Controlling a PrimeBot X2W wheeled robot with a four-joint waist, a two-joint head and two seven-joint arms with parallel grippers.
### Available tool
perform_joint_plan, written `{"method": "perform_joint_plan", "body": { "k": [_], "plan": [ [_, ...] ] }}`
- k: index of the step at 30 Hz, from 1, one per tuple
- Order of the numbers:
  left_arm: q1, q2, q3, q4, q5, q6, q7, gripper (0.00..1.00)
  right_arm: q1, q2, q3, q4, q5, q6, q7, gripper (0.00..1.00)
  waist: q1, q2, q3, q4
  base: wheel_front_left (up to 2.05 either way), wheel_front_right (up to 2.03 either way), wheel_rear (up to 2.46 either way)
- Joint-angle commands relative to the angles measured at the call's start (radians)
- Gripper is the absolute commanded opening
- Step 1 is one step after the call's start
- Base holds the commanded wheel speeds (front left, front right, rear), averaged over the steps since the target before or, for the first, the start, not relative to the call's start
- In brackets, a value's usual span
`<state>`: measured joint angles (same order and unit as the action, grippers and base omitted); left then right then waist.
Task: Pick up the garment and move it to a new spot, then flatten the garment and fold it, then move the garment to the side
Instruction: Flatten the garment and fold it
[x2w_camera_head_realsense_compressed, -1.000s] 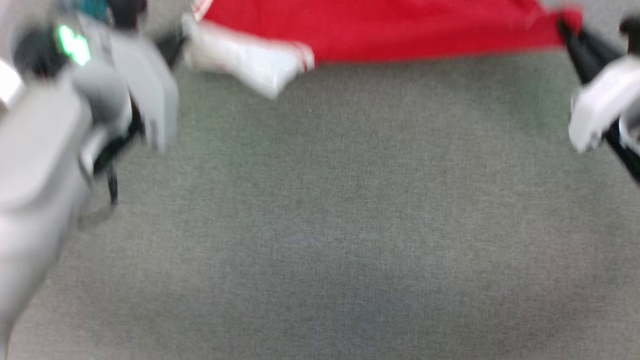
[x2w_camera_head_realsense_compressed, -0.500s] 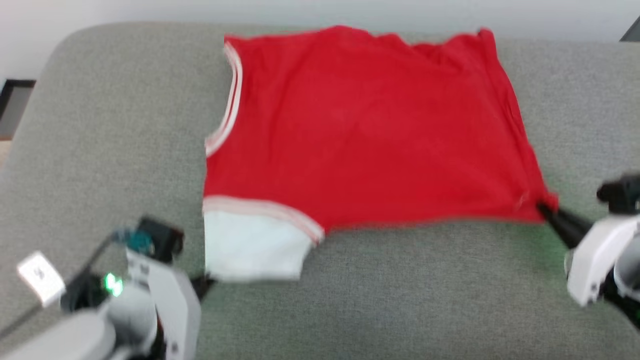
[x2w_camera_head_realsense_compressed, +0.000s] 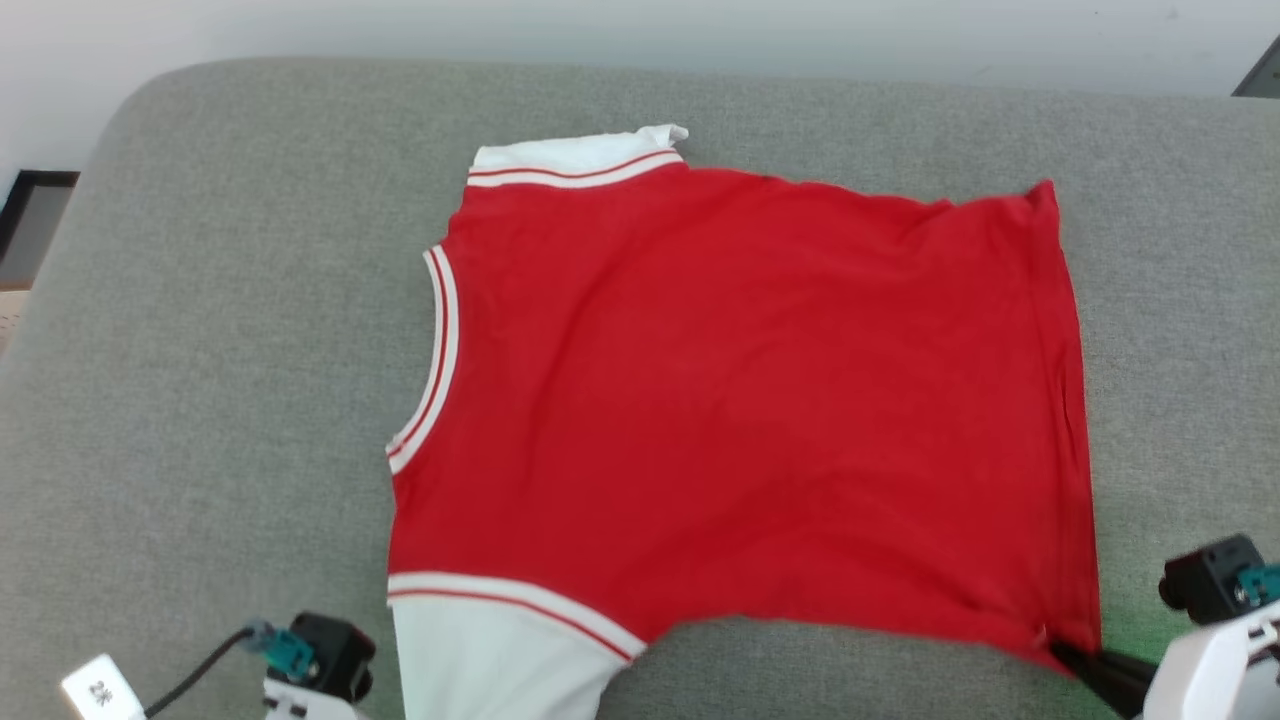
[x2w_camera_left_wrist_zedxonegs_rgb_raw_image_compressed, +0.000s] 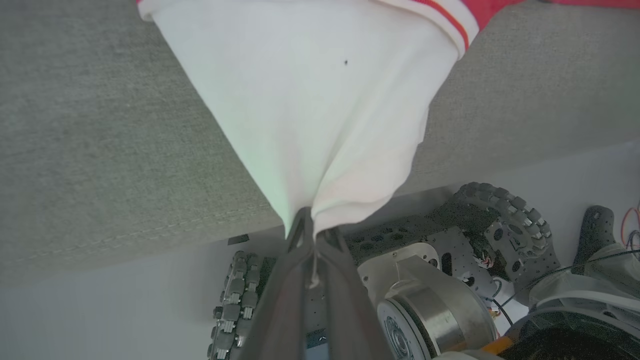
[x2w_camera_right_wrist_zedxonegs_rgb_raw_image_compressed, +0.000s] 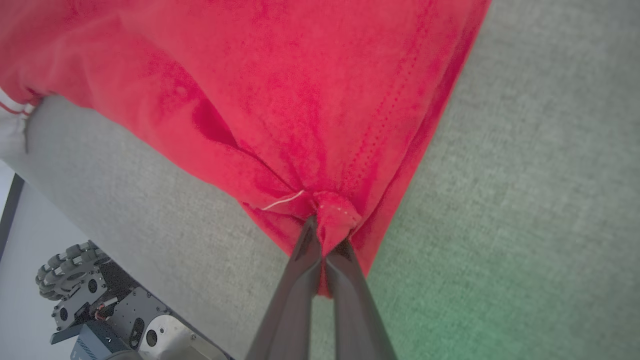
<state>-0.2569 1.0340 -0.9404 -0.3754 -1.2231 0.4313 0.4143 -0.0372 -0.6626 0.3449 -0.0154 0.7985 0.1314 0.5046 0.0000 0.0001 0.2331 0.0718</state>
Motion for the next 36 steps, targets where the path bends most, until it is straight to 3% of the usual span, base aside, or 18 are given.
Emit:
{"method": "perform_joint_plan", "body": {
  "k": [1,7,13,19,27,32,34,36],
  "plan": [
    [0.023,0.007,-0.004,-0.005,-0.011,0.011,0.007,0.00,0.034,-0.003,-0.012,-0.009,0.003,-0.002,0.022,0.00,0.0000,-0.0001,0.003,-0.002,0.00,0.00,0.00],
    [0.046,0.036,0.014,-0.041,-0.038,0.040,-0.003,0.00,0.132,-0.004,-0.080,-0.086,0.014,-0.002,0.109,0.00,0.0000,-0.0001,0.019,-0.007,0.00,0.00,0.00],
    [-0.018,0.121,0.071,-0.114,0.003,0.076,-0.004,0.00,0.125,0.016,-0.164,-0.159,-0.015,-0.002,0.131,0.00,0.0000,-0.0001,0.028,-0.014,0.00,0.00,0.00],
    [-0.167,0.192,0.137,-0.167,0.094,0.051,0.039,0.00,0.025,0.035,-0.208,-0.204,-0.057,-0.002,0.141,0.00,0.0000,-0.0001,0.042,-0.024,0.00,0.00,0.00],
    [-0.410,0.115,0.168,-0.029,0.202,-0.106,0.113,0.00,-0.172,0.066,-0.179,-0.147,-0.110,-0.002,0.130,0.00,0.0000,-0.0001,0.085,-0.039,0.00,0.00,0.00],
    [-0.582,-0.025,0.142,0.183,0.273,-0.239,0.134,0.00,-0.314,0.081,-0.117,-0.043,-0.134,-0.002,0.110,0.00,0.0000,-0.0001,0.117,-0.042,0.00,0.00,0.00],
    [-0.656,-0.103,0.117,0.329,0.295,-0.306,0.146,0.00,-0.391,0.093,-0.073,0.028,-0.140,-0.002,0.088,0.00,0.0000,-0.0001,0.135,-0.047,0.00,0.00,0.00],
    [-0.690,-0.151,0.107,0.418,0.294,-0.339,0.144,0.00,-0.435,0.096,-0.038,0.073,-0.142,-0.002,0.070,0.00,0.0000,-0.0001,0.145,-0.051,0.00,0.00,0.00]
  ]
}}
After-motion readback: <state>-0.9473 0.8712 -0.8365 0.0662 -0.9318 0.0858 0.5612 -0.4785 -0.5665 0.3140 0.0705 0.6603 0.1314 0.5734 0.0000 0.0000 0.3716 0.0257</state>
